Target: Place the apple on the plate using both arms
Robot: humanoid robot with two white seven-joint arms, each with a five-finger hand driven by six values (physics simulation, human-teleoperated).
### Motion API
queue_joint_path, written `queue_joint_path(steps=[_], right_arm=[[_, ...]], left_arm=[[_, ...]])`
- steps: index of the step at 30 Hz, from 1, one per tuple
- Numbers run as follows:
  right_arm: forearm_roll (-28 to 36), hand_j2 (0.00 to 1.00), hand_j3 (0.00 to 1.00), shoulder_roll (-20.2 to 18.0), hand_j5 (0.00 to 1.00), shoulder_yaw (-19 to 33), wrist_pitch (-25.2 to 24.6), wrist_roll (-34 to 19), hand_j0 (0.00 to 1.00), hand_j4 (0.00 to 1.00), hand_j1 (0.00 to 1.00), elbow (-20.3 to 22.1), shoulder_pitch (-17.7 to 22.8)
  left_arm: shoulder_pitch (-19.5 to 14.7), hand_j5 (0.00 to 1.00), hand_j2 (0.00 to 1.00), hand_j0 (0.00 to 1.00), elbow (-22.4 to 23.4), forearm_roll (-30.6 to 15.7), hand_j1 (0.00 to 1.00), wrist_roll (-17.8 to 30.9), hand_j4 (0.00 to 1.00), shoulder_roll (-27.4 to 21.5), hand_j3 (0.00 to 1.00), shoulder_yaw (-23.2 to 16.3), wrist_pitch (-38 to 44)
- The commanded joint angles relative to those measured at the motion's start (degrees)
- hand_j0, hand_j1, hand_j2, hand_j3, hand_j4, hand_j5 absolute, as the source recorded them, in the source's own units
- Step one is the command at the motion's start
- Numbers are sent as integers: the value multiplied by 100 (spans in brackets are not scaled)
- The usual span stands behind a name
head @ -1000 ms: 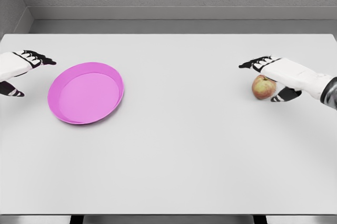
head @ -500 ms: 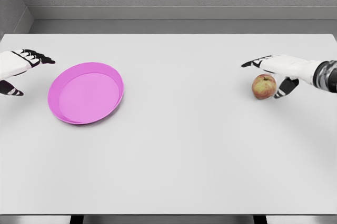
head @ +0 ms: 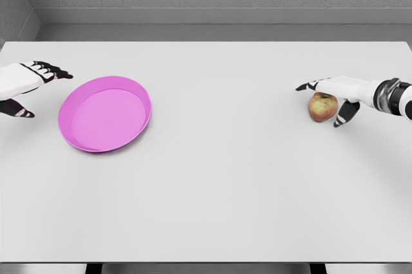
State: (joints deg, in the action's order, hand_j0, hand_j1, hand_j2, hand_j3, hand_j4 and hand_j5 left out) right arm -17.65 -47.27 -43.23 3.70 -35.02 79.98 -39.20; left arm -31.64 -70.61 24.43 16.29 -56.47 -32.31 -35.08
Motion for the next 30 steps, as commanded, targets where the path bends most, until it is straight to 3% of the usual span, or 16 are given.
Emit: queue_joint_path(steps=[1, 8, 10, 12, 13, 15, 30], right_arm=[[7, 100, 100, -1, 100, -10, -1, 2, 100, 100, 100, -53, 0], [7, 100, 100, 16, 100, -19, -1, 2, 100, 100, 100, -71, -9], [16, 91, 91, 16, 91, -54, -1, 2, 91, 91, 91, -79, 0], [7, 69, 69, 16, 69, -98, 17, 2, 69, 69, 69, -62, 0], [7, 63, 63, 16, 63, -89, 17, 2, 63, 63, 63, -62, -9], [7, 60, 60, 8, 60, -98, 17, 2, 60, 60, 60, -53, 0], [7, 57, 57, 8, 57, -54, 8, 2, 57, 57, 57, 149, -114]], left_arm=[[0, 100, 100, 100, -23, -26, 100, -3, 100, 57, 100, -47, 8], [-97, 100, 100, 100, -15, 62, 100, 6, 100, 163, 100, -126, 8], [-97, 100, 100, 100, -15, 62, 100, 6, 100, 154, 100, -126, 8], [-97, 100, 100, 100, -6, 62, 100, 15, 100, 145, 100, -126, 8], [-97, 100, 100, 100, 3, 71, 100, 15, 100, 136, 100, -118, 8], [-105, 100, 100, 100, 20, 62, 100, 15, 100, 128, 100, -118, 8], [-105, 100, 100, 100, 21, 53, 100, 15, 100, 110, 100, -109, 8]])
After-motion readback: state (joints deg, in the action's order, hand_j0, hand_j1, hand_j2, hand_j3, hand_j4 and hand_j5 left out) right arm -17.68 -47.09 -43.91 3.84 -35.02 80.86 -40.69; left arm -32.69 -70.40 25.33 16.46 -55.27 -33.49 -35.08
